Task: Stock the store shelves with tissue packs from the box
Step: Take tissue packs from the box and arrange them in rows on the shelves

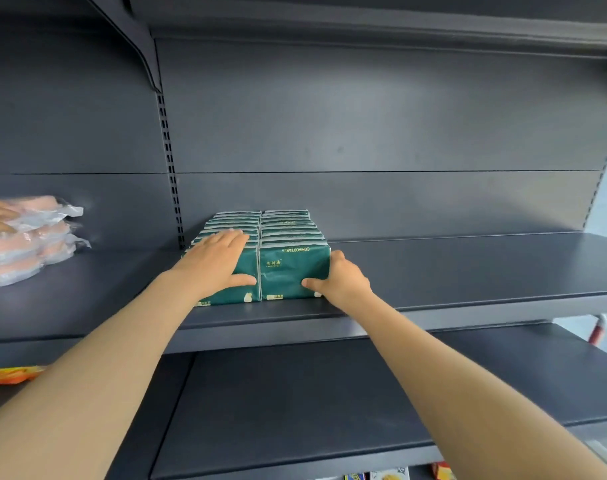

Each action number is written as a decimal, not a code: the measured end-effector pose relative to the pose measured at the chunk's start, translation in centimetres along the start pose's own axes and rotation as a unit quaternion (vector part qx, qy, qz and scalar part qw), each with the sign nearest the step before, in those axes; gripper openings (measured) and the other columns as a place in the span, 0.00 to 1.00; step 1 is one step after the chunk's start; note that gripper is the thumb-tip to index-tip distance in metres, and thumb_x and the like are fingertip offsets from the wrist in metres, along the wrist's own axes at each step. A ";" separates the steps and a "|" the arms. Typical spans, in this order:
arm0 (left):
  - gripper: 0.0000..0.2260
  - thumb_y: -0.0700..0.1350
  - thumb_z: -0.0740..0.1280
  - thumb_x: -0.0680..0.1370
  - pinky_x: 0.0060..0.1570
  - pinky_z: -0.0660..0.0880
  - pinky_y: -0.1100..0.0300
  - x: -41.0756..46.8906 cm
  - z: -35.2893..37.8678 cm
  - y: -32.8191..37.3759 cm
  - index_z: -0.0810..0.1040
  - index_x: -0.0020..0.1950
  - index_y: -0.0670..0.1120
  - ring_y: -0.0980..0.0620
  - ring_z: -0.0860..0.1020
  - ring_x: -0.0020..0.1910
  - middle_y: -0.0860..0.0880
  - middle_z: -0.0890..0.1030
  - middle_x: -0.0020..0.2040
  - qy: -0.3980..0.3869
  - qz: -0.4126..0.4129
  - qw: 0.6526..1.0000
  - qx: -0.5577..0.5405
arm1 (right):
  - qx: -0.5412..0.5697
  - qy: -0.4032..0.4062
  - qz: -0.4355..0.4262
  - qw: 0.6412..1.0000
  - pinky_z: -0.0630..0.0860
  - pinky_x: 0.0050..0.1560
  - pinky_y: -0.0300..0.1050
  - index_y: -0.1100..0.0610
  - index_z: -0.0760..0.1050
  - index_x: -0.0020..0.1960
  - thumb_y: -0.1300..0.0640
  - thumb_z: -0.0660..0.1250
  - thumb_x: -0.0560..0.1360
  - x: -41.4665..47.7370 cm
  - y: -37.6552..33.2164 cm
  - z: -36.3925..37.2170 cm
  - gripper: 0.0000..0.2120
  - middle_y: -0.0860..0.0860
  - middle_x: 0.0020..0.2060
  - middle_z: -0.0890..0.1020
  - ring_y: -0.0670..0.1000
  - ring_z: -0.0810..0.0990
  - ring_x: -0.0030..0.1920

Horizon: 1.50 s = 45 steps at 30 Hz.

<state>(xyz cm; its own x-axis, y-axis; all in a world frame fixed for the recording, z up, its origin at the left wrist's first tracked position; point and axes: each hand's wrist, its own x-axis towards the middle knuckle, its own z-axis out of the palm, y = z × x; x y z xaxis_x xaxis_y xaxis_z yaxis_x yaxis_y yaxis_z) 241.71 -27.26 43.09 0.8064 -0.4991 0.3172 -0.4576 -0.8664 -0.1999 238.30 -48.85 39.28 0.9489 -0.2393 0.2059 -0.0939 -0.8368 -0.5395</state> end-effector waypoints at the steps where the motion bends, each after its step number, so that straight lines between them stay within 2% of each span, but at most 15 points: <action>1: 0.37 0.63 0.61 0.76 0.73 0.55 0.53 -0.2 -0.2 0.2 0.54 0.76 0.43 0.47 0.57 0.75 0.44 0.57 0.76 0.012 -0.010 1.000 -0.009 | -0.013 -0.003 -0.003 1.000 0.73 0.56 0.52 0.58 0.64 0.63 0.43 0.68 0.72 -0.1 0.2 -0.6 0.28 0.53 0.56 0.76 0.57 0.74 0.58; 5: 0.32 0.60 0.58 0.78 0.72 0.59 0.50 -1.5 -2.2 1.1 0.58 0.74 0.40 0.45 0.61 0.73 0.42 0.64 0.73 0.064 -0.048 0.995 -0.051 | -0.095 -0.058 -0.035 0.993 0.72 0.61 0.54 0.61 0.65 0.68 0.41 0.65 0.74 -0.9 0.9 -4.0 0.32 0.55 0.59 0.77 0.57 0.74 0.60; 8: 0.28 0.56 0.59 0.79 0.69 0.62 0.49 -2.9 -4.9 2.3 0.62 0.72 0.40 0.43 0.64 0.70 0.41 0.67 0.70 0.083 -0.062 0.994 -0.036 | -0.224 -0.097 -0.082 0.966 0.70 0.64 0.54 0.61 0.64 0.71 0.42 0.64 0.75 -2.0 0.9 -7.9 0.32 0.57 0.65 0.73 0.59 0.71 0.65; 10: 0.24 0.53 0.60 0.80 0.66 0.65 0.48 -3.7 -7.3 3.6 0.66 0.69 0.38 0.41 0.66 0.67 0.40 0.68 0.67 0.108 -0.078 0.991 -0.024 | -0.278 -0.093 -0.102 0.951 0.71 0.63 0.54 0.61 0.64 0.70 0.45 0.65 0.76 -2.9 0.8 -10.7 0.30 0.57 0.66 0.72 0.60 0.71 0.65; 15: 0.21 0.52 0.61 0.80 0.62 0.66 0.47 -5.7 -14.0 9.1 0.68 0.66 0.39 0.41 0.67 0.64 0.40 0.69 0.64 0.153 -0.061 0.986 -0.011 | -0.333 -0.033 -0.121 0.935 0.72 0.62 0.52 0.60 0.68 0.68 0.48 0.65 0.76 -6.0 1.0 -17.3 0.25 0.56 0.64 0.74 0.60 0.72 0.64; 20: 0.19 0.50 0.61 0.80 0.59 0.68 0.46 -9.5 -18.5 15.7 0.70 0.65 0.38 0.40 0.68 0.63 0.39 0.71 0.62 0.206 -0.069 0.976 0.014 | -0.333 0.064 -0.139 0.931 0.72 0.50 0.49 0.62 0.71 0.62 0.50 0.65 0.76 -10.7 2.5 -24.8 0.21 0.58 0.57 0.76 0.61 0.75 0.57; 24: 0.19 0.50 0.62 0.80 0.56 0.69 0.45 -12.5 -19.6 21.5 0.70 0.64 0.37 0.39 0.70 0.61 0.38 0.72 0.61 0.233 -0.090 0.968 0.020 | -0.321 0.115 -0.167 0.925 0.72 0.52 0.52 0.64 0.72 0.59 0.49 0.65 0.76 -16.0 5.5 -29.1 0.20 0.60 0.55 0.76 0.62 0.74 0.57; 27: 0.19 0.50 0.62 0.80 0.55 0.71 0.46 -14.9 -19.3 26.9 0.70 0.63 0.38 0.40 0.70 0.60 0.39 0.72 0.60 0.218 -0.092 0.971 0.015 | -0.314 0.117 -0.173 0.926 0.71 0.52 0.52 0.64 0.71 0.58 0.49 0.64 0.77 -20.5 9.7 -31.4 0.20 0.60 0.57 0.75 0.61 0.72 0.59; 31: 0.18 0.50 0.62 0.80 0.54 0.70 0.48 -17.3 -17.9 33.4 0.71 0.62 0.38 0.41 0.70 0.59 0.40 0.73 0.59 0.172 -0.080 0.982 -0.002 | -0.305 0.073 -0.152 0.938 0.69 0.55 0.52 0.63 0.71 0.62 0.48 0.64 0.77 -25.2 15.9 -32.3 0.21 0.59 0.59 0.73 0.61 0.69 0.62; 36: 0.17 0.51 0.61 0.80 0.54 0.70 0.51 -20.2 -13.1 38.5 0.70 0.62 0.40 0.44 0.70 0.59 0.43 0.73 0.59 0.091 -0.084 0.992 -0.011 | -0.322 0.016 -0.141 0.936 0.66 0.50 0.49 0.62 0.71 0.57 0.49 0.63 0.77 -27.8 22.8 -31.8 0.17 0.56 0.51 0.73 0.58 0.70 0.58; 39: 0.19 0.52 0.60 0.80 0.57 0.70 0.53 -21.4 -9.2 40.5 0.69 0.66 0.41 0.45 0.70 0.61 0.44 0.72 0.61 0.036 -0.075 0.996 -0.020 | -0.303 -0.011 -0.129 0.944 0.67 0.51 0.50 0.61 0.70 0.56 0.48 0.64 0.76 -28.2 26.5 -30.1 0.18 0.57 0.54 0.74 0.59 0.70 0.59; 45: 0.19 0.52 0.60 0.80 0.56 0.71 0.54 -22.4 -0.5 42.4 0.68 0.67 0.43 0.47 0.70 0.63 0.46 0.71 0.62 -0.077 -0.100 0.991 -0.041 | -0.322 -0.105 -0.097 0.936 0.70 0.59 0.54 0.60 0.67 0.68 0.46 0.62 0.77 -27.8 34.4 -22.2 0.24 0.58 0.63 0.72 0.59 0.68 0.64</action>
<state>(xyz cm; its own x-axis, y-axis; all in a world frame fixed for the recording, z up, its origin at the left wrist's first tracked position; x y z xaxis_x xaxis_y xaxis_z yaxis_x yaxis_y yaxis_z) 204.07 -52.85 27.96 0.9291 -0.3139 0.1958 -0.3061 -0.9495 -0.0695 201.97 -81.91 33.10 0.9989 -0.0067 0.0473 -0.0119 -0.9938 0.1103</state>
